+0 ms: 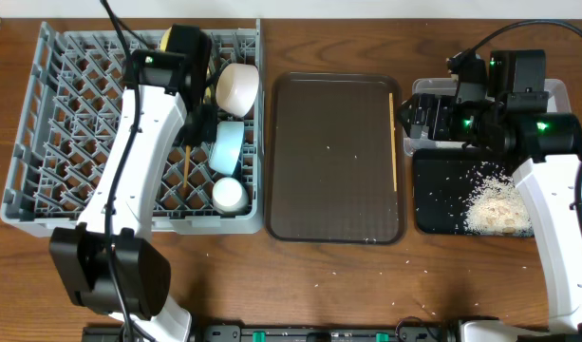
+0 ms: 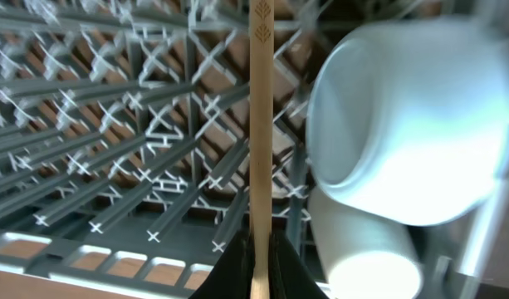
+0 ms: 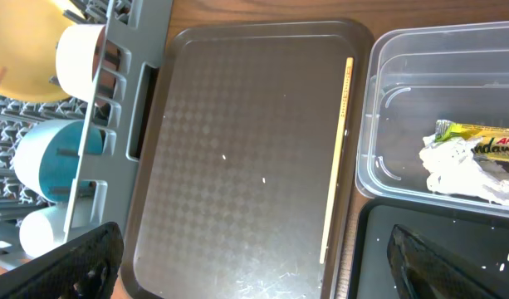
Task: Sort waste into correct bins and load items into the dishwasher
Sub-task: 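Insert the chopstick upright into the rack beside the blue bowl and release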
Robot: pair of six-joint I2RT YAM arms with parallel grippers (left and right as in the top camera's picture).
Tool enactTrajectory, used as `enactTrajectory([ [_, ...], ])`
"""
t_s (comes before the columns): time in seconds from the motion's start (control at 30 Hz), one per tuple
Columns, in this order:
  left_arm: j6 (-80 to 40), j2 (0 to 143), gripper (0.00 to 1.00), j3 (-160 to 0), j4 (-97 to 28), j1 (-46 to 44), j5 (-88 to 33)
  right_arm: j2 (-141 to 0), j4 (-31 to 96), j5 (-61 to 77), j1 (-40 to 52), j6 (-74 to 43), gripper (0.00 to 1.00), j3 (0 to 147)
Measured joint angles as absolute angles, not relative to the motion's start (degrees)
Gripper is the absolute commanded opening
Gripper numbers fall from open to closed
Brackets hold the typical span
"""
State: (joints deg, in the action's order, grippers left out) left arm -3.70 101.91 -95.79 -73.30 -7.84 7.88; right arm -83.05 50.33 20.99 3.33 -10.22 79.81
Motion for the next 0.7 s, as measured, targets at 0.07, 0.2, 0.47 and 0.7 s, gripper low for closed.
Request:
enactTrajectory([
  [0.07,-2.74,101.91,0.08,-92.90,-71.48,-7.16,7.68,-83.05,50.33,20.99,3.33,-10.22,0.99,79.81],
  [0.2,-1.15,101.91,0.15,-88.44,-66.63,-6.94,7.35,-83.05,50.35,20.99,3.33,-10.22,0.99,79.81],
  [0.47,0.40,102.02,0.64,-85.73,-63.40,-6.96,7.40,-83.05,50.33,20.99,3.33,-10.22,0.99,79.81],
  [0.7,0.25,102.02,0.64,-85.91,-63.00,-7.01,8.23,-83.05,50.33,20.99,3.33,-10.22,0.99,79.81],
])
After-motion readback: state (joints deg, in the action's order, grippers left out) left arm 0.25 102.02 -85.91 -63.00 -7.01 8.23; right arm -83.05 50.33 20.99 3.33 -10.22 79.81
